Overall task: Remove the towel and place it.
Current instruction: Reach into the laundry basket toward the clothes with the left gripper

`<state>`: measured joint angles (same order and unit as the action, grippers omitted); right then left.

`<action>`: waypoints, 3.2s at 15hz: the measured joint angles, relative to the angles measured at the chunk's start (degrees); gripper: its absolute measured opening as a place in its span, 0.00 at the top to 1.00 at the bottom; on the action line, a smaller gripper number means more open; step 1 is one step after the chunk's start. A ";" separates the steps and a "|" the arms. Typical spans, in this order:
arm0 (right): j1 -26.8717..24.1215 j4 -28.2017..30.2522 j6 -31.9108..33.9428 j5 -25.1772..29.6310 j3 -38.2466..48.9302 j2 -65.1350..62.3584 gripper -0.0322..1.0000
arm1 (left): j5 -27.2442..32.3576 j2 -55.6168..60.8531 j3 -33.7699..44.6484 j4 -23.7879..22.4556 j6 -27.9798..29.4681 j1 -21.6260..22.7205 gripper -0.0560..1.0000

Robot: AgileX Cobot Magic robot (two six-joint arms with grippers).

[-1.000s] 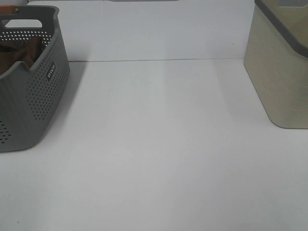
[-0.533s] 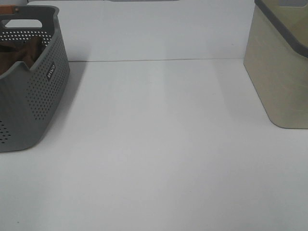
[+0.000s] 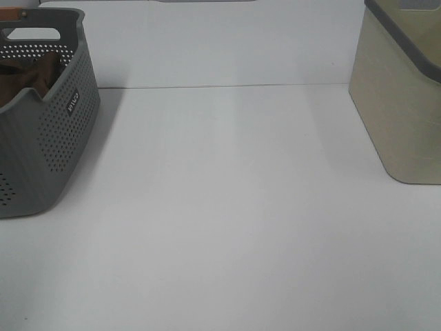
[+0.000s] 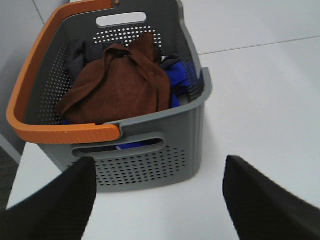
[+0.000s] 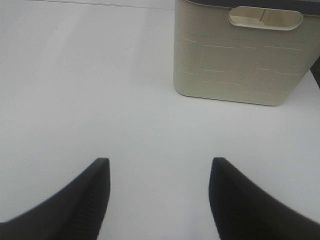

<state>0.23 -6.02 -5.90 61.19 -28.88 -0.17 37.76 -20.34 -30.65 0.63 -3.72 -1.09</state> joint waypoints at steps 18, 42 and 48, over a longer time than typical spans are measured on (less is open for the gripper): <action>0.00 0.00 0.00 0.00 0.00 0.00 0.42 | 16.33 -89.73 -70.47 -24.52 -4.13 0.00 0.34; 0.00 0.00 0.00 0.00 0.00 0.00 0.42 | 3.84 -107.37 -75.40 -33.80 -6.70 1.32 0.34; 0.00 0.00 0.00 0.00 0.00 0.00 0.42 | -5.04 -108.17 -75.40 -33.75 -3.72 1.32 0.35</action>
<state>0.23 -6.02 -5.90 61.19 -28.88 -0.17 32.72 -128.51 -106.05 -33.12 -7.45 0.23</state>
